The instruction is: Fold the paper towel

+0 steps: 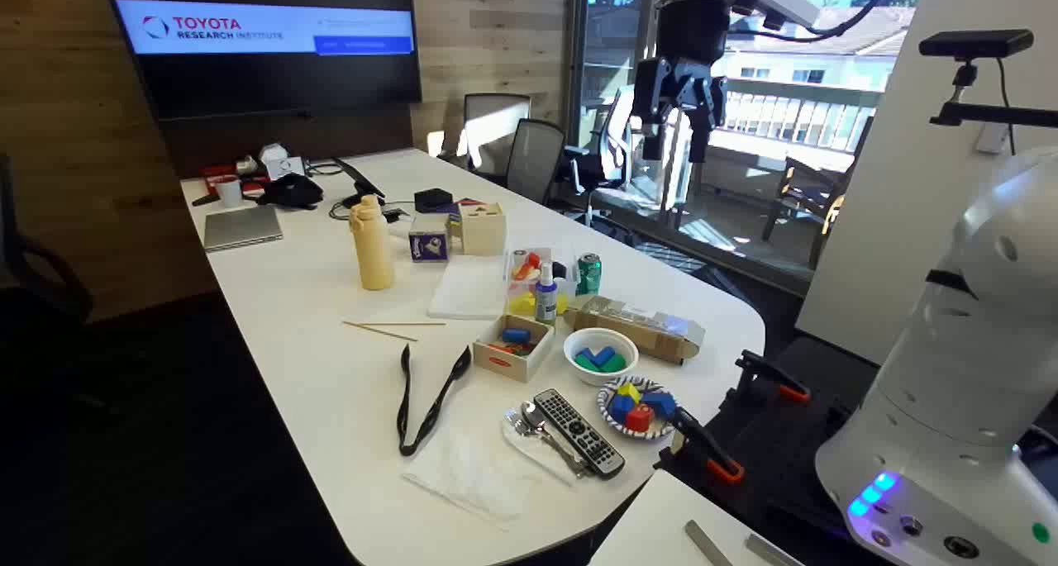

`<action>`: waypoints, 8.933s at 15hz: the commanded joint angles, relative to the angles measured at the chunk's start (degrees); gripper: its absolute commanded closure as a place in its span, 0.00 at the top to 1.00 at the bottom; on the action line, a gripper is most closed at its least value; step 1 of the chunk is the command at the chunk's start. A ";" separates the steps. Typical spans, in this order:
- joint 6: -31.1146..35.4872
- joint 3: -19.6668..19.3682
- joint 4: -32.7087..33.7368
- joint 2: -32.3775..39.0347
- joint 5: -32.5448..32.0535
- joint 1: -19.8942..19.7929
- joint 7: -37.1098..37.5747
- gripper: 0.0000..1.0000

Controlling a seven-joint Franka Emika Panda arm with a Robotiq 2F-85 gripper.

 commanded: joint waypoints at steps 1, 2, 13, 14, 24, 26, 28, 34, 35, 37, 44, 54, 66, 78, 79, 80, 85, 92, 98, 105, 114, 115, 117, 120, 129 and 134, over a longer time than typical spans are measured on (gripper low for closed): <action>-0.18 0.64 0.11 0.04 0.33 -0.80 -0.37 1.00; -0.18 0.64 0.11 0.04 0.33 -0.80 -0.37 1.00; 46.27 10.43 -14.64 23.20 23.05 11.93 1.31 1.00; 50.74 11.47 -14.71 27.20 25.69 13.58 1.37 1.00; 78.13 19.65 -0.62 64.47 44.99 20.55 1.23 1.00; 81.40 18.89 2.30 69.68 44.42 21.09 2.12 1.00; 83.57 17.21 4.58 74.12 43.88 22.27 3.65 1.00; 85.00 14.52 9.22 81.58 39.84 22.77 8.39 1.00; 84.83 14.09 9.77 82.13 38.86 23.03 9.54 1.00; 84.33 12.84 10.65 83.05 35.96 23.88 13.21 1.00; 83.86 9.94 11.92 85.02 30.08 26.22 20.87 1.00; 83.52 6.93 12.44 85.60 26.42 29.18 23.99 0.22; 65.38 -7.09 12.60 78.13 14.33 40.48 30.69 0.00; 27.16 -3.13 29.03 78.54 -8.68 33.08 39.59 0.00; 25.53 -2.20 30.32 79.22 -9.49 32.24 39.61 0.00; 24.40 -1.44 31.55 80.01 -10.42 31.66 39.66 0.00; 23.10 1.77 37.57 85.12 -12.93 30.20 39.06 0.00; 21.21 2.48 45.01 89.27 -15.87 31.42 39.08 0.00; 19.79 3.02 50.48 92.26 -17.21 31.55 38.27 0.26; 23.75 2.68 53.53 95.46 -17.79 32.60 39.14 0.72; 34.37 1.00 52.11 93.84 -18.90 34.05 40.16 1.00; 35.71 0.35 51.33 93.19 -19.06 34.40 40.91 1.00; 37.90 -1.29 49.69 92.23 -19.42 35.17 42.67 1.00; 39.70 -3.78 46.62 90.72 -19.44 35.97 46.29 1.00; 36.52 -1.24 44.43 91.68 -16.97 32.96 46.48 1.00; 37.72 -1.51 45.30 93.66 -17.83 33.88 47.75 1.00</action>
